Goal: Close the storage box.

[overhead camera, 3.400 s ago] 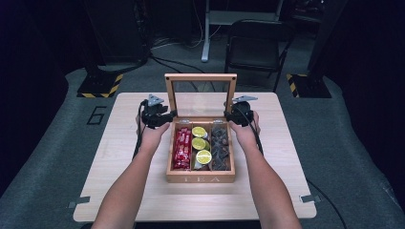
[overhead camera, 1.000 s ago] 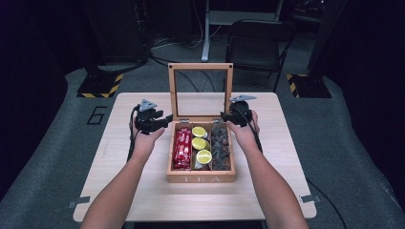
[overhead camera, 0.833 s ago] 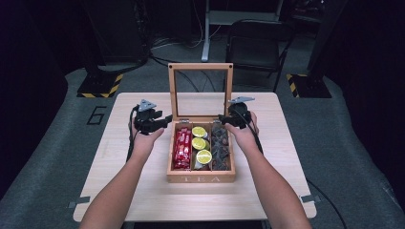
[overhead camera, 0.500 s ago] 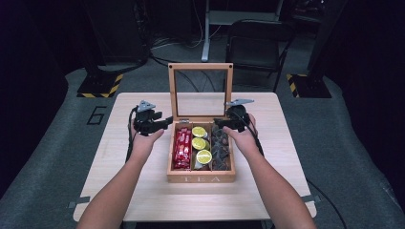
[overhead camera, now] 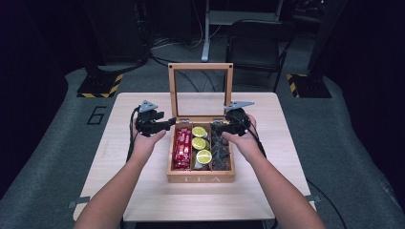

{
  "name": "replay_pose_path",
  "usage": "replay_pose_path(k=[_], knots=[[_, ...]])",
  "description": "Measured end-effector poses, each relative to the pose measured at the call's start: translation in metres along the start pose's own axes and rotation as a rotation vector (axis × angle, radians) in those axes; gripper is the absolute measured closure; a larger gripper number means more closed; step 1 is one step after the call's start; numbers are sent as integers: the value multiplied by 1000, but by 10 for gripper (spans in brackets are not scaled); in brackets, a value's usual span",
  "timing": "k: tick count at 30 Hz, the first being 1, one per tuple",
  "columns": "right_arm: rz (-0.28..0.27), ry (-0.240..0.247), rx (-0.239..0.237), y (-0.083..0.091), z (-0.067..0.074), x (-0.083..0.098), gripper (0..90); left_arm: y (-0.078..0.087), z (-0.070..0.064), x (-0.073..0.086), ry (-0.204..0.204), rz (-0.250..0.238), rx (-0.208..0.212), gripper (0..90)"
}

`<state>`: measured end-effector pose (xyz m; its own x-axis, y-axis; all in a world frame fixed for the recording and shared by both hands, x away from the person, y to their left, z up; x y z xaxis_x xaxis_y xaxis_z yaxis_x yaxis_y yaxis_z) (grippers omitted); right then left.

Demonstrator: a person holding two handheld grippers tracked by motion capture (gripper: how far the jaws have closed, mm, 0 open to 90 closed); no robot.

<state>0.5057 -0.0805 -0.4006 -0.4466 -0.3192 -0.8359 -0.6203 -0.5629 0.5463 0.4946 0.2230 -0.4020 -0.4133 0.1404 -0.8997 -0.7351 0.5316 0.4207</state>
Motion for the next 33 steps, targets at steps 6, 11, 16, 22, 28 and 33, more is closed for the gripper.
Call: replay_pose_path(k=[6, 11, 16, 22, 28, 33], knots=[[-18, 7, -17, 6, 3, 3, 199, 2, -3, 0, -20, 29, 30, 370], [-40, 22, -20, 13, 7, 5, 247, 4, -5, 2, -25, 45, 42, 370], [-49, 41, -40, 16, 9, 8, 293, 5, -4, 4, 0, 33, 67, 345], [-29, 71, -48, 17, 15, 15, 343, 7, -3, 8, 0, 33, 72, 336], [-19, 96, -67, 17, 23, 22, 359, 10, -3, 10, -1, 28, 59, 340], [-24, 103, -77, 18, 27, 25, 364, 11, -3, 13, -4, 30, 57, 342]])
Point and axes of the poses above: each handheld gripper's, and its own axes: y roughly backward along the jaws, x roughly out of its underside, z roughly to its left, the point moved 1 cm from there along -y, roughly forward along the jaws, and after that the axes turned 3 degrees about -z, right-handed, at the moved point
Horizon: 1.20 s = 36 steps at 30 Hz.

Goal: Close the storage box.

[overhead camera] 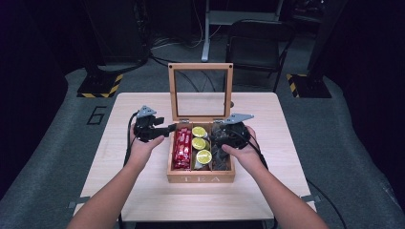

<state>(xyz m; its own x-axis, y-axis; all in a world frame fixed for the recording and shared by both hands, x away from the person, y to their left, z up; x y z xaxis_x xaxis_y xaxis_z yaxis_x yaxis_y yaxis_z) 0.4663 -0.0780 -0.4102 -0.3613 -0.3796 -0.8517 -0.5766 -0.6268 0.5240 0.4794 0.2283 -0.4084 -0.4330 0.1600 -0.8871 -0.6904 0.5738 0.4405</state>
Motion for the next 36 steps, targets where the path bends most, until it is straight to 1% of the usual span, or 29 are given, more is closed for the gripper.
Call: replay_pose_path(k=[2, 5, 6, 7, 8, 11, 13, 17, 18, 21, 22, 24, 30, 32, 34, 35, 36], knots=[[0, -6, -3, 0, 2, 2, 366, 0, 0, 0, -7, 0, 0, 343], [0, 2, -8, -1, 5, 3, 367, 1, -1, 0, -9, 1, 2, 345], [0, -8, -13, -1, 6, 4, 367, 2, -1, 0, -12, 2, 1, 345], [1, -7, -15, -2, 7, 4, 367, 2, -1, 0, -17, 2, -1, 346], [-1, 5, -20, -2, 8, 5, 367, 2, -2, 0, -20, 2, -2, 346], [-1, 8, -27, -3, 11, 6, 364, 1, -3, 1, -20, 2, 0, 347], [0, -1, -29, -3, 13, 7, 362, 2, -3, 1, -22, 2, 1, 347], [4, 12, -44, -5, 15, 9, 356, 3, -3, 1, -26, 5, 3, 349], [6, 4, -42, -5, 17, 10, 351, 3, -3, 1, -26, 7, 3, 349], [8, 19, -52, -7, 20, 13, 348, 2, -3, 2, -21, 4, -1, 348], [11, 14, -53, -7, 21, 14, 345, 2, -3, 3, -23, 4, -1, 349], [18, 22, -59, -9, 23, 17, 341, 3, -3, 3, -23, 13, 2, 349], [38, 34, -79, -14, 31, 26, 335, 2, -2, 5, -25, 10, -3, 348], [46, 48, -90, -16, 33, 28, 336, 2, -2, 5, -22, 9, -4, 348], [48, 51, -99, -17, 36, 29, 336, 2, -2, 5, -23, 10, -4, 349], [51, 45, -99, -18, 37, 30, 336, 2, -2, 6, -23, 11, -4, 348], [52, 51, -102, -18, 38, 31, 336, 2, -2, 6, -23, 13, -4, 349]])
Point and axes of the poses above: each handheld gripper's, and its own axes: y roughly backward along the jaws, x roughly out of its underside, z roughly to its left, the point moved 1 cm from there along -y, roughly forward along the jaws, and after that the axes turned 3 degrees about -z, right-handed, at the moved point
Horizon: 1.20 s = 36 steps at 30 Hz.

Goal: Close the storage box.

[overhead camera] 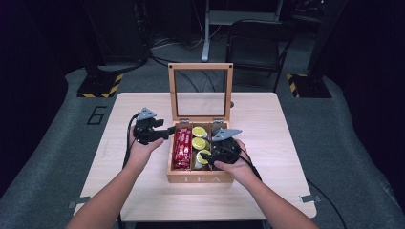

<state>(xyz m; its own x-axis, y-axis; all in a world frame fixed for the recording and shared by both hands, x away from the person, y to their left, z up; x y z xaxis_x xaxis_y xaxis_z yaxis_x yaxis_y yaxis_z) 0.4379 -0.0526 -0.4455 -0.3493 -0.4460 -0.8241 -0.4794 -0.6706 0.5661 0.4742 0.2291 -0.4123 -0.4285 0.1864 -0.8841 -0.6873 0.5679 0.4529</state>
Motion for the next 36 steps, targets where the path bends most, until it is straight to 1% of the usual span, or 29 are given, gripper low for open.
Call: replay_pose_path(k=[3, 4, 7, 9, 13, 14, 18, 20, 22, 32, 34, 35, 36], knots=[[6, 8, -7, -2, 2, 2, 336, 0, 0, 1, -2, 5, 1, 348], [7, 1, -8, -2, 3, 2, 334, -1, 0, 1, 0, 5, 2, 349], [21, 16, -13, -4, 6, 3, 323, -1, 0, 2, 0, 6, 1, 348], [19, 32, -17, -5, 7, 3, 317, -1, 0, 3, -2, 8, 1, 348], [25, 40, -25, -8, 11, 3, 290, -1, 0, 3, 0, 7, 1, 349], [35, 48, -30, -9, 12, 3, 281, -1, 0, 3, -1, 7, 2, 349], [54, 68, -25, -12, 15, 5, 244, -1, 0, 4, -1, 9, 2, 349], [59, 66, -26, -13, 16, 5, 241, -1, 1, 4, 1, 10, 4, 349], [66, 74, -28, -14, 16, 5, 241, -1, 1, 4, -1, 12, 5, 349], [89, 75, -19, -19, 17, 7, 250, -1, 1, 5, 2, 10, 3, 349], [93, 80, -20, -19, 17, 7, 269, -1, 1, 5, 3, 9, 2, 349], [96, 90, -22, -19, 17, 7, 284, -1, 1, 5, 4, 9, 3, 349], [93, 87, -15, -20, 18, 7, 311, -1, 0, 5, 2, 10, 3, 349]])
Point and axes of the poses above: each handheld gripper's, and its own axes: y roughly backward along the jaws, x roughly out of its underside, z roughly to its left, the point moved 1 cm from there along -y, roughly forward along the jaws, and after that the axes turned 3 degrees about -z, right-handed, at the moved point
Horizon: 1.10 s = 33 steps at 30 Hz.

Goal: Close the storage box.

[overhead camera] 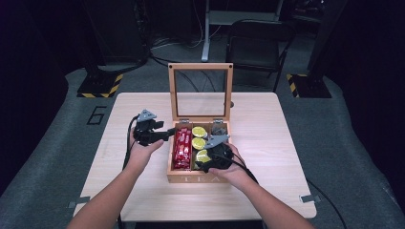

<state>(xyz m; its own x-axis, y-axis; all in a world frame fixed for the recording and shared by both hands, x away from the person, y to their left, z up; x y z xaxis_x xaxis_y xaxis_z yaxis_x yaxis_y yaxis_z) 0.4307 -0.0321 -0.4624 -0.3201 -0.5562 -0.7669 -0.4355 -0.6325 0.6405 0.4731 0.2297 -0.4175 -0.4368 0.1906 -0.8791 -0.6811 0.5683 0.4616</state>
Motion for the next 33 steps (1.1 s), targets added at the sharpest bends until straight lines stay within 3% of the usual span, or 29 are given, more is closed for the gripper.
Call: replay_pose_path(k=[2, 7, 19, 33], knots=[[7, 9, 7, 1, 1, 0, 367, 0, -1, 0, -2, 3, 4, 349], [-15, 18, 0, 3, 2, -2, 373, 0, -1, 0, -2, 2, 4, 349], [-69, -26, 2, 23, -3, -11, 374, 1, -1, -1, -3, -2, -2, 350], [-74, -74, 55, 49, -29, -4, 375, 2, -2, -4, -4, -7, 0, 351]])
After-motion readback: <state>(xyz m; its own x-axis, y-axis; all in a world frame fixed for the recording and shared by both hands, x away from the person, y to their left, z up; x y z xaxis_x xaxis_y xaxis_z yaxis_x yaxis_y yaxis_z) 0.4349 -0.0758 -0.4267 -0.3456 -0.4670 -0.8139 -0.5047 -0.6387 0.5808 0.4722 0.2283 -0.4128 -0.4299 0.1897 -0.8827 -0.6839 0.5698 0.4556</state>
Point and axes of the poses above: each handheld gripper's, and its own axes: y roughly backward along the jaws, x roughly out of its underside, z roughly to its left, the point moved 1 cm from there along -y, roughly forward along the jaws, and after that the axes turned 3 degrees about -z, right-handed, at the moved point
